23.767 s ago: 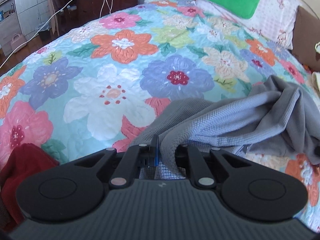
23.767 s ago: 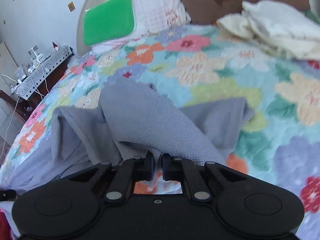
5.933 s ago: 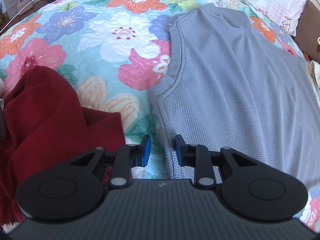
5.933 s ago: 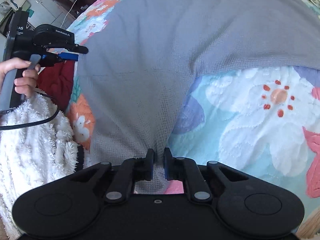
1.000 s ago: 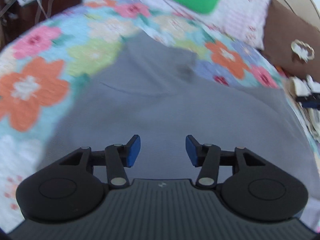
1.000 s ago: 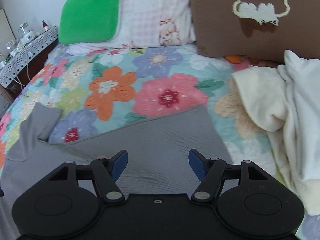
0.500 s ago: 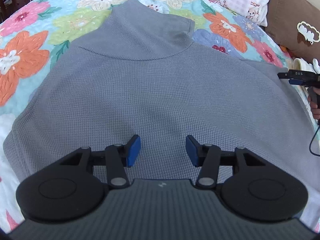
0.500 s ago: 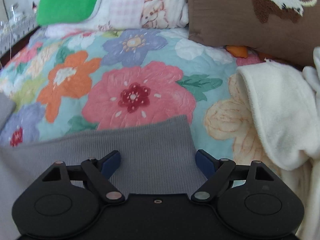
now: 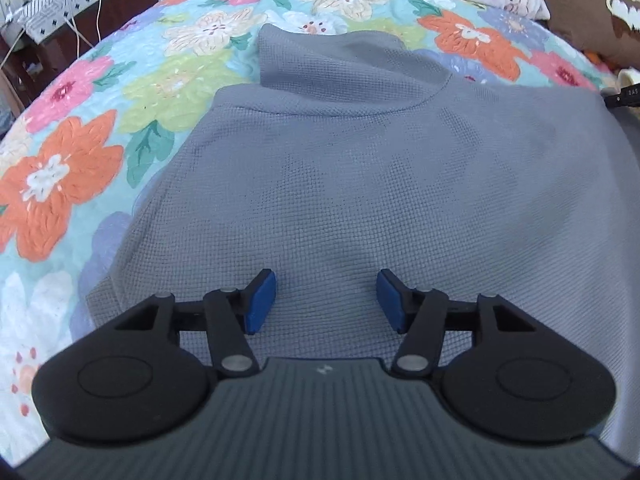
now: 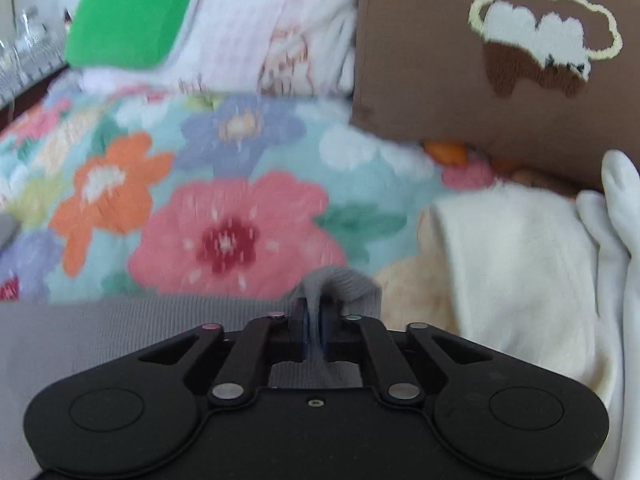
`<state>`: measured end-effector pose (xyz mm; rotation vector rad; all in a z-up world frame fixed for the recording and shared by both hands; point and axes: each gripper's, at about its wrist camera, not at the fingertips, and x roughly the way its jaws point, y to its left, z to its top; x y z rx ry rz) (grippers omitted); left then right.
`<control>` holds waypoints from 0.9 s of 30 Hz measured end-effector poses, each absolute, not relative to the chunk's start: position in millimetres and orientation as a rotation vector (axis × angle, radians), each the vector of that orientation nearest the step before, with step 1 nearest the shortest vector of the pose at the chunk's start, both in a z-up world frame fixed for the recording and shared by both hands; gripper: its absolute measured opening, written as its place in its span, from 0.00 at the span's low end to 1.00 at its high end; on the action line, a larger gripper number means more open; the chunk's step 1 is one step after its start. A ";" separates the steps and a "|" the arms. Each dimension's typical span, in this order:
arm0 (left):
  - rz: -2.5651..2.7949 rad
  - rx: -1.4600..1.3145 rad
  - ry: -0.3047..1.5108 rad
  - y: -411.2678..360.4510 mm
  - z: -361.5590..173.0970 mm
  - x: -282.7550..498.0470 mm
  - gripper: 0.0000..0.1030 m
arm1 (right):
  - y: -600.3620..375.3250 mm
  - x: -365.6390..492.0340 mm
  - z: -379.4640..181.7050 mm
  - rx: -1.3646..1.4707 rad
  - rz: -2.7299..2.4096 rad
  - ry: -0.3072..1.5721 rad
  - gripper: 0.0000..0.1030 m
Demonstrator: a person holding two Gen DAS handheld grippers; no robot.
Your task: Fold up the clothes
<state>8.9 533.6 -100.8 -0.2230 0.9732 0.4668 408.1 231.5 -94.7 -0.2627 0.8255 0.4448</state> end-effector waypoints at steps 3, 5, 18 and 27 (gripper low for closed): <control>0.526 -0.178 0.997 533.7 -92.6 3.2 0.59 | 213.9 368.7 -76.5 -0.129 0.461 0.807 0.56; 0.558 -0.186 0.996 535.9 -85.6 -6.3 0.59 | 193.3 331.3 -60.9 -0.040 0.509 0.808 0.59; 0.420 -0.167 1.110 417.4 -76.1 -67.6 0.63 | 18.1 75.1 -42.9 -0.012 0.416 1.041 0.63; 0.453 -0.261 0.895 337.4 -47.1 -140.2 0.63 | -89.6 44.7 -75.3 0.369 0.019 0.981 0.65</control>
